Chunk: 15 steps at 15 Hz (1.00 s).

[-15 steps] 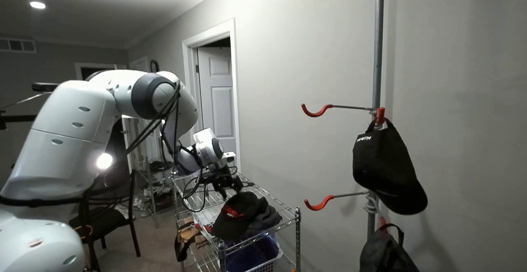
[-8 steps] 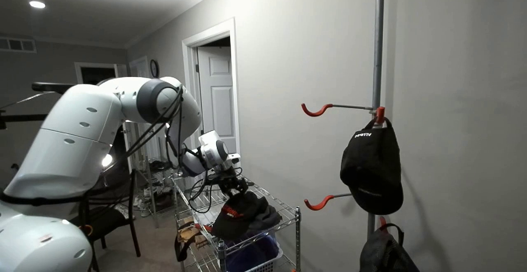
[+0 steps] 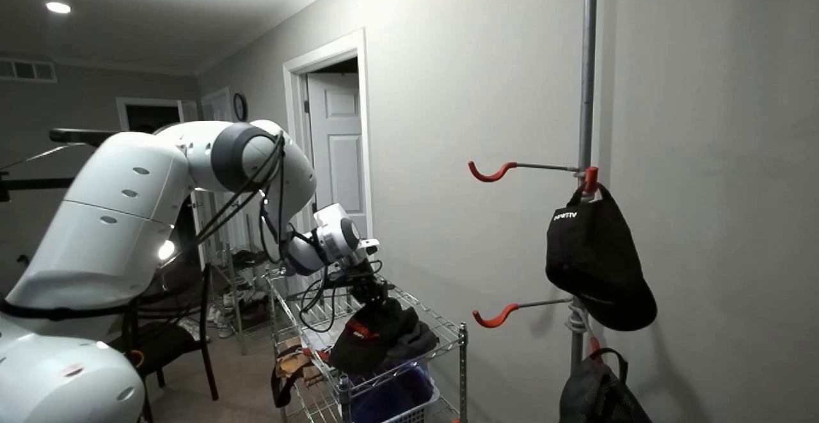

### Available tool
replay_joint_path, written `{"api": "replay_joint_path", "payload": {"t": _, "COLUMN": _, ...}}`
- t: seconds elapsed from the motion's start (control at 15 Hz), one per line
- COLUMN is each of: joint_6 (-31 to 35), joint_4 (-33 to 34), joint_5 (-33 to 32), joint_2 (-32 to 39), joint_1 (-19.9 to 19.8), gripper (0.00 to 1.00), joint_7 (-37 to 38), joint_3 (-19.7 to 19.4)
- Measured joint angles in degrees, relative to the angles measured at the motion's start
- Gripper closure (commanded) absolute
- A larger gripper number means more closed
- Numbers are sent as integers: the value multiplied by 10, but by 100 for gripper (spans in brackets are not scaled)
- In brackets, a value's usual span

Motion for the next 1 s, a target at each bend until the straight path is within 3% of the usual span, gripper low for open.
{"api": "replay_joint_path", "payload": {"t": 0.13, "joint_6": 0, "joint_4": 0, "joint_5": 0, "joint_2": 0, "joint_1": 0, "gripper": 100, "joint_7": 0, "joint_3": -1}}
{"api": "replay_joint_path", "payload": {"t": 0.53, "joint_6": 1, "joint_4": -2, "joint_5": 0, "joint_2": -28, "joint_1": 0, "gripper": 99, "joint_7": 4, "joint_3": -8}}
{"api": "replay_joint_path", "payload": {"t": 1.0, "joint_6": 2, "joint_4": -67, "joint_5": -20, "joint_2": -193, "joint_1": -18, "gripper": 99, "joint_7": 48, "joint_3": -27}}
